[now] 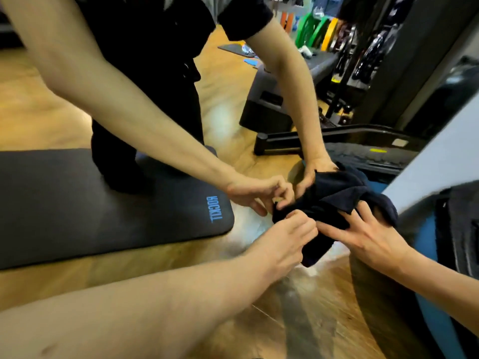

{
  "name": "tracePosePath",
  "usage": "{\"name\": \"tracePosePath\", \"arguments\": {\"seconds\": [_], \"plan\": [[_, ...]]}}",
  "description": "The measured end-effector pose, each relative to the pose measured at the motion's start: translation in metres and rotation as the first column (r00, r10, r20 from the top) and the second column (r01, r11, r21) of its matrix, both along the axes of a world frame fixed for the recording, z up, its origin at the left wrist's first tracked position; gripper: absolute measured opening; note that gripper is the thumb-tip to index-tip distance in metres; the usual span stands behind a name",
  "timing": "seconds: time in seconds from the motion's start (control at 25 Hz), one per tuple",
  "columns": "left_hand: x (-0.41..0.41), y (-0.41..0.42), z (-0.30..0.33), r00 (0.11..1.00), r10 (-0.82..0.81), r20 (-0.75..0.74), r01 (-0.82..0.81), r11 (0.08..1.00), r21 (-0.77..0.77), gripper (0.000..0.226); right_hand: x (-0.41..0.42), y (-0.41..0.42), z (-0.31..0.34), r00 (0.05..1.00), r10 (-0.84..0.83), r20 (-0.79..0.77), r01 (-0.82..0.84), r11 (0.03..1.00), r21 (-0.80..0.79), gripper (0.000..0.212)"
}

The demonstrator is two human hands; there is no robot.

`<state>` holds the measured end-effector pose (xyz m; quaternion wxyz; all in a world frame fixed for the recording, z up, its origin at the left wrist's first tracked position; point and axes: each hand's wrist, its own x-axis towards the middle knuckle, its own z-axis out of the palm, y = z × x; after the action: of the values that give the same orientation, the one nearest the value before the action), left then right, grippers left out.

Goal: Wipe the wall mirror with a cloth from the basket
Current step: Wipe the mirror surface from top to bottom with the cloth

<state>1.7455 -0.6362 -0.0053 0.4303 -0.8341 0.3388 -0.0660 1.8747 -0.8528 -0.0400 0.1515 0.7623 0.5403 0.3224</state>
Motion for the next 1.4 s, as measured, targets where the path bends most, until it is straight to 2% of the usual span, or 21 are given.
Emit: {"name": "tracePosePath", "arguments": {"seconds": [0.12, 0.24, 0.44, 0.48, 0.6, 0.64, 0.76, 0.88, 1.0, 1.12, 1.24, 1.4], "plan": [[-0.045, 0.048, 0.068, 0.999, 0.028, 0.019, -0.028, 0.999, -0.017, 0.036, -0.038, 0.048, 0.059, 0.999, 0.043, -0.024, -0.04, 0.995, 0.09, 0.065], [-0.093, 0.099, 0.126, 0.997, 0.073, 0.028, -0.073, 0.997, 0.02, 0.032, -0.081, 0.102, 0.098, 0.997, 0.071, -0.04, -0.063, 0.98, 0.187, 0.075], [-0.179, 0.186, 0.189, 0.97, 0.238, 0.04, -0.237, 0.97, -0.047, 0.024, -0.161, 0.201, 0.143, 0.987, 0.091, -0.129, -0.052, 0.958, 0.281, 0.109], [-0.199, 0.205, 0.203, 0.963, 0.266, 0.047, -0.263, 0.963, -0.058, 0.023, -0.179, 0.223, 0.155, 0.982, 0.104, -0.16, -0.052, 0.953, 0.298, 0.108], [-0.247, 0.256, 0.242, 0.944, 0.32, 0.081, -0.307, 0.941, -0.143, 0.019, -0.226, 0.283, 0.191, 0.967, 0.176, -0.183, -0.096, 0.92, 0.381, 0.08], [-0.261, 0.273, 0.253, 0.934, 0.343, 0.098, -0.321, 0.928, -0.189, 0.019, -0.241, 0.301, 0.206, 0.961, 0.193, -0.198, -0.101, 0.912, 0.398, 0.078], [-0.305, 0.304, 0.284, 0.866, 0.438, 0.24, -0.352, 0.876, -0.329, 0.029, -0.28, 0.34, 0.254, 0.936, 0.242, -0.256, -0.114, 0.896, 0.429, 0.095], [-0.343, 0.314, 0.298, 0.773, 0.536, 0.338, -0.318, 0.789, -0.526, 0.054, -0.313, 0.364, 0.305, 0.921, 0.264, -0.286, -0.113, 0.885, 0.452, 0.093], [-0.367, 0.313, 0.317, 0.731, 0.616, 0.295, -0.273, 0.66, -0.7, 0.066, -0.333, 0.373, 0.337, 0.928, 0.304, -0.215, -0.166, 0.855, 0.492, 0.085], [-0.366, 0.311, 0.347, 0.716, 0.645, 0.266, -0.211, 0.564, -0.799, 0.064, -0.334, 0.37, 0.377, 0.922, 0.362, -0.14, -0.228, 0.797, 0.559, 0.061], [-0.35, 0.306, 0.388, 0.705, 0.648, 0.287, -0.15, 0.533, -0.833, 0.067, -0.322, 0.362, 0.423, 0.932, 0.36, -0.042, -0.25, 0.723, 0.644, 0.052], [-0.32, 0.277, 0.451, 0.685, 0.635, 0.359, -0.017, 0.506, -0.862, 0.068, -0.3, 0.341, 0.486, 0.915, 0.399, 0.063, -0.332, 0.653, 0.681, 0.054]]}}
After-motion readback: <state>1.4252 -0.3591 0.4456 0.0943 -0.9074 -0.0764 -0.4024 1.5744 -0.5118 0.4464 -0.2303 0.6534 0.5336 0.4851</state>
